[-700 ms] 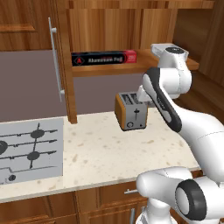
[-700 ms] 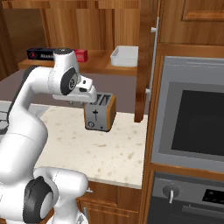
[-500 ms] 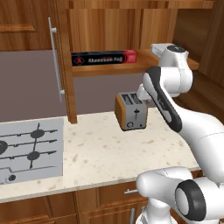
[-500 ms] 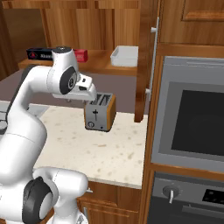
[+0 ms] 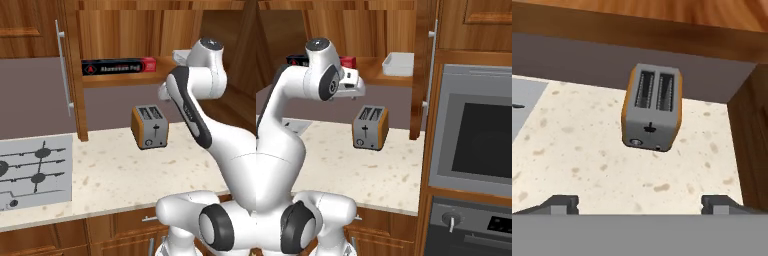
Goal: Retrieve the tupperware and aluminum foil from the cabinet and place them on the dining counter near the plate with chicken drumstick and shrimp to prepare for storing leftovers.
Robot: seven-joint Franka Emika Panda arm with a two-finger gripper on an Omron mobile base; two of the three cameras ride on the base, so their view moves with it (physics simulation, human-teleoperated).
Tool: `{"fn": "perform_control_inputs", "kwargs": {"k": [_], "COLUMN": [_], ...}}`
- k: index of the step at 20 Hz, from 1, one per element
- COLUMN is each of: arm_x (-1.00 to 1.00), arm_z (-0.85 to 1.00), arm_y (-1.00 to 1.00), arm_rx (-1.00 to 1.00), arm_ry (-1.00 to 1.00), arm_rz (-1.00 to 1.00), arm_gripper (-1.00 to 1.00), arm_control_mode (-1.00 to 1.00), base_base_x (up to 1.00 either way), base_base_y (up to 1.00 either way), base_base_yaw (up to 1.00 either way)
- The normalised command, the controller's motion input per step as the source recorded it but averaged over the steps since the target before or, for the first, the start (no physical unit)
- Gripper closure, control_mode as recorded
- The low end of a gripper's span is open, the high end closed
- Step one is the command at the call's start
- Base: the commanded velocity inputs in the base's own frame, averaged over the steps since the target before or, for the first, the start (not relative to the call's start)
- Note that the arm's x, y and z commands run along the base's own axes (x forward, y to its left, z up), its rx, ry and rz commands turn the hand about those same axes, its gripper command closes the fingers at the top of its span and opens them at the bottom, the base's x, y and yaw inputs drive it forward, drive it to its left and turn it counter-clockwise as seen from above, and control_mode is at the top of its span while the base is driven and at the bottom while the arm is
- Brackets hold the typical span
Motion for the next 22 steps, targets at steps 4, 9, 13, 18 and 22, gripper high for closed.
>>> {"fn": "perform_control_inputs", "kwargs": {"k": [4, 9, 13, 18, 22], "arm_x": [0.39, 0.61, 0.76, 0.77, 0.64], "arm_z": [0.35, 0.25, 0.27, 0.49, 0.25], "arm_y": [0.00, 0.01, 0.20, 0.35, 0.30], "arm_rx": [-0.17, -0.14, -0.03, 0.00, 0.00], "arm_ry": [-0.17, -0.10, -0.06, 0.02, 0.08], "arm_rz": [0.22, 0.26, 0.17, 0.04, 0.00], "arm_gripper": [-1.00, -1.00, -1.00, -1.00, -1.00], "arm_control_mode": [-1.00, -1.00, -1.00, -1.00, -1.00], "base_base_x": [0.00, 0.00, 0.00, 0.00, 0.00], "base_base_y": [0.00, 0.00, 0.00, 0.00, 0.00], "base_base_yaw": [0.00, 0.00, 0.00, 0.00, 0.00]}}
